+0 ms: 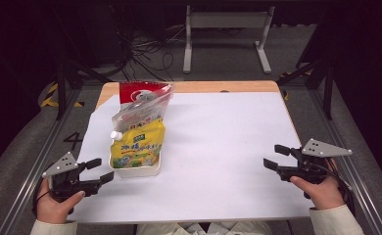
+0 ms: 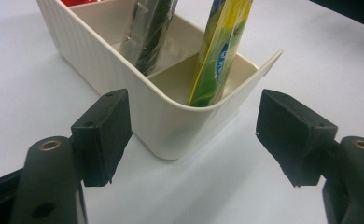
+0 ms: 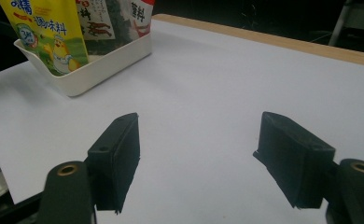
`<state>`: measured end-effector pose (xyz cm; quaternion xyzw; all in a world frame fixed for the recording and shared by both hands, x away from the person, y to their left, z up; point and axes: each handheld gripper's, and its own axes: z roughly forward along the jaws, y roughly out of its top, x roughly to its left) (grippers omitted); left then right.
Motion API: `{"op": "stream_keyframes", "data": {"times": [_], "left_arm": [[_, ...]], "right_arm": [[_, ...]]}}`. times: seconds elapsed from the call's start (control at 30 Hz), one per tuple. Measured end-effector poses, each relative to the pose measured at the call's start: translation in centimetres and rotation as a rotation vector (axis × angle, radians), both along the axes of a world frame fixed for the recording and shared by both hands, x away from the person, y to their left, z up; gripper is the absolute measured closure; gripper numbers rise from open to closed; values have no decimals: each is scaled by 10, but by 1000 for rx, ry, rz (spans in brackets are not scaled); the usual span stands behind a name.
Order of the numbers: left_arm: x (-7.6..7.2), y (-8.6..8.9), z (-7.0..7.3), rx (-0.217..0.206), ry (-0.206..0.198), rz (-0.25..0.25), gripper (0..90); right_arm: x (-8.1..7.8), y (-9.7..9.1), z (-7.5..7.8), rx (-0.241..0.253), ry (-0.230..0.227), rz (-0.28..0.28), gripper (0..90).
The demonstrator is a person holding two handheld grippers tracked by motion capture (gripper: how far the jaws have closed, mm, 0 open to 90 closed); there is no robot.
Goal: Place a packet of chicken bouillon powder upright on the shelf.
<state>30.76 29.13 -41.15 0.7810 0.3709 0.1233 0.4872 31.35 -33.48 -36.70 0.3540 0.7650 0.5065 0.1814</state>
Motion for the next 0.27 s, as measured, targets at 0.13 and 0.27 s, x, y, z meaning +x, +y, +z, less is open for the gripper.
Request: {"op": "stream_keyframes", "data": {"times": [0.13, 0.27], "left_arm": [[1, 0, -3, 3, 14, -4, 263], [2, 2, -7, 13, 25, -1, 260]], "right_arm": [[-2, -5, -2, 4, 2, -16, 288], [-3, -8, -3, 3, 6, -24, 284]]}}
